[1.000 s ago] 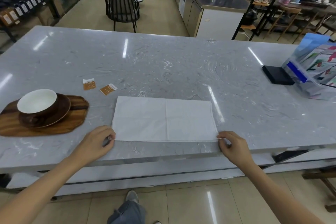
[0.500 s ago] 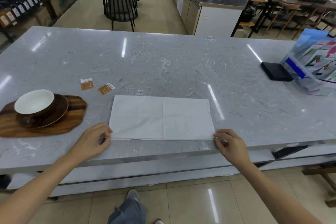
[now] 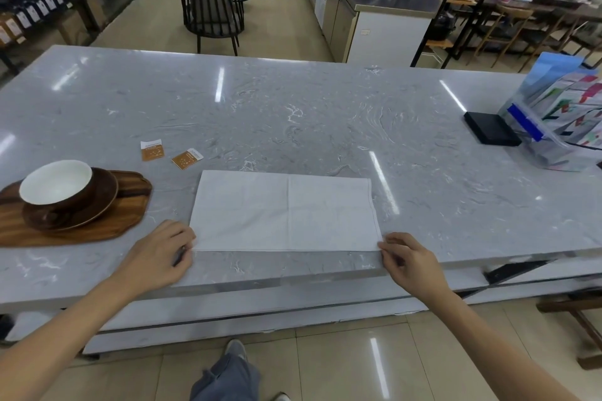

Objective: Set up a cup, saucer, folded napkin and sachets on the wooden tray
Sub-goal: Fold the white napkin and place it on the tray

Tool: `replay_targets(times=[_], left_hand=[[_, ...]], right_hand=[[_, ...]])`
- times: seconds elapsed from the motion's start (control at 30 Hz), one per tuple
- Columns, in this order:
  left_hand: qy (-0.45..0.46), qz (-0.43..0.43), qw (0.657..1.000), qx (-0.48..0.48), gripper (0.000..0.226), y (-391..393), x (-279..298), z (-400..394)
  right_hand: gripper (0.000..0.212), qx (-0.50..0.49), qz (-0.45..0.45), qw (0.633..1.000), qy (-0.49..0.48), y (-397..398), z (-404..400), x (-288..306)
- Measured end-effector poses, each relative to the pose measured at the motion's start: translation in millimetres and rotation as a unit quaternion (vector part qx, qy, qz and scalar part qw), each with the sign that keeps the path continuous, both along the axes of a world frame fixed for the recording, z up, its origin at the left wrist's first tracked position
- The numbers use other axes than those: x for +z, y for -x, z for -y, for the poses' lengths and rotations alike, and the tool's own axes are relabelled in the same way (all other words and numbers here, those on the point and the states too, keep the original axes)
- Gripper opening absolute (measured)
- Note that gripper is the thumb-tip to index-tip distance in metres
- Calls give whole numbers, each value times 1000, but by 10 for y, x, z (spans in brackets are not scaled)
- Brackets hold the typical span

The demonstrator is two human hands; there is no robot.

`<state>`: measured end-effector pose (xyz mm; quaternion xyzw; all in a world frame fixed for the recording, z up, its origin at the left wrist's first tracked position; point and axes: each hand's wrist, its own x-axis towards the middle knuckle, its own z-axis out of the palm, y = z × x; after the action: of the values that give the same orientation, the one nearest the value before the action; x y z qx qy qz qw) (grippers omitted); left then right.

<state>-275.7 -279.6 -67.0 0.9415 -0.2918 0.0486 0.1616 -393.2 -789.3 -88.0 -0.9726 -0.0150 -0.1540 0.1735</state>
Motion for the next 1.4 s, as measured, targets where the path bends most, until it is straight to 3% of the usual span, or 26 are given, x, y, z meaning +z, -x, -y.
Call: replay_targets(times=[0.07,0.17,0.3,0.37,0.47,0.6,0.7,0.93,1.23,1.33,1.4], left_hand=[[-5,3,1000,-1,32,11,19,-21],[2,6,1000,-6,32,-55,112,25],[31,11,999,-1,43,-328,232,318],[27,-9,1000,11,52,-521,234,586],[2,-53,999,14,52,-839,133,1012],[-70,-98,993,20,60,-1127,-54,1307],[-107,-113,987,48,62,-1166,-227,1137],[-107,-94,983,117,76,-1209,-379,755],[-122,-111,979,119,77,-1148,-309,779],[-159,-98,977,103,76,-1117,-216,777],[-146,-51,987,39,71,-1157,-104,827]], right_hand=[[11,-6,-8,1000,-18,2,-8,26],[27,-45,-23,998,-23,-108,-59,110],[10,-89,13,996,23,-464,-444,313],[24,-67,11,997,31,-729,-743,368],[51,11,-68,997,25,-1160,-1169,333],[59,60,-158,985,30,-1606,-1509,149],[57,32,-203,978,29,-1651,-1400,-45],[59,-111,-205,972,39,-1496,-394,-145],[58,-110,-205,972,22,-1459,-311,-117],[62,-162,-171,969,-71,-1380,-360,-12],[62,-237,-142,952,-129,-1224,-451,88]])
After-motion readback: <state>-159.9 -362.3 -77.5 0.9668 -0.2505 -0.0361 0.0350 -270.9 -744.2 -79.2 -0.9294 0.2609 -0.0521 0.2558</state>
